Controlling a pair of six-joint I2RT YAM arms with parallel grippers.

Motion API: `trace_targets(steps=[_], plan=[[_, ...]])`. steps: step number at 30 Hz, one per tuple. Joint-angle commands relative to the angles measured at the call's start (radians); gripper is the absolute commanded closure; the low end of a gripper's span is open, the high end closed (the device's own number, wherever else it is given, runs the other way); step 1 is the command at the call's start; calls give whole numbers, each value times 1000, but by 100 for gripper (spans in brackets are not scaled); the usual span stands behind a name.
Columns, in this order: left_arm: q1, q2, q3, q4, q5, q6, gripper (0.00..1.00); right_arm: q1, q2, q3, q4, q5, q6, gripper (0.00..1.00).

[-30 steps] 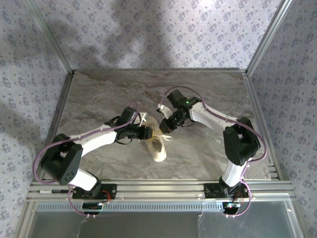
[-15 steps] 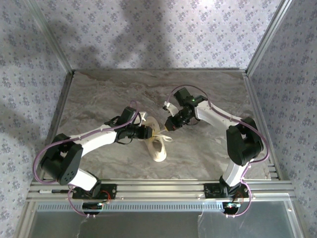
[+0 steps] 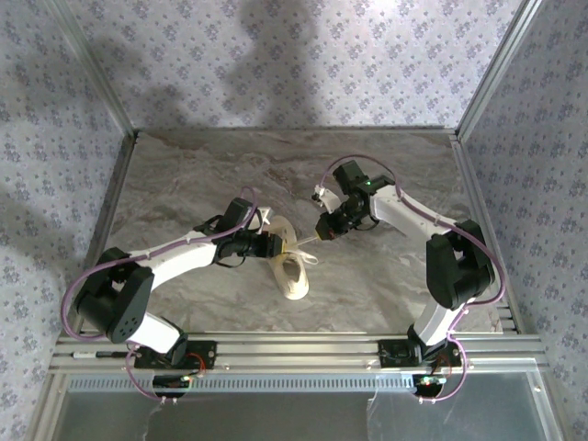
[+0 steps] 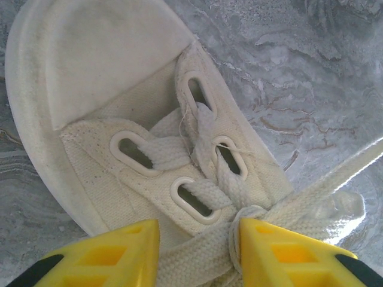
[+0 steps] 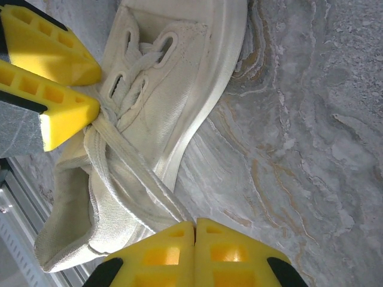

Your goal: Tie the shoes

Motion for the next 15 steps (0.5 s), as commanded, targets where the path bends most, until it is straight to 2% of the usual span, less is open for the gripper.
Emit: trace_targets(steps=[1,5,7,12,15], plan=[[2,7,-2,-98,-35,9,59,-11,-11,10,-48,52,-15,98],[1,-42,33,-139,-42,38,47,0,-43,14,-27,65,4,67],[6,-73,54,-161,-46,59,45,3,-66,18,-21,89,16,60],[50,-178,63,-210,-33,96,42,37,-120,38,-7,161,44,59],[98,-266,13,-222,-13,93,42,119,-114,52,18,202,44,60]])
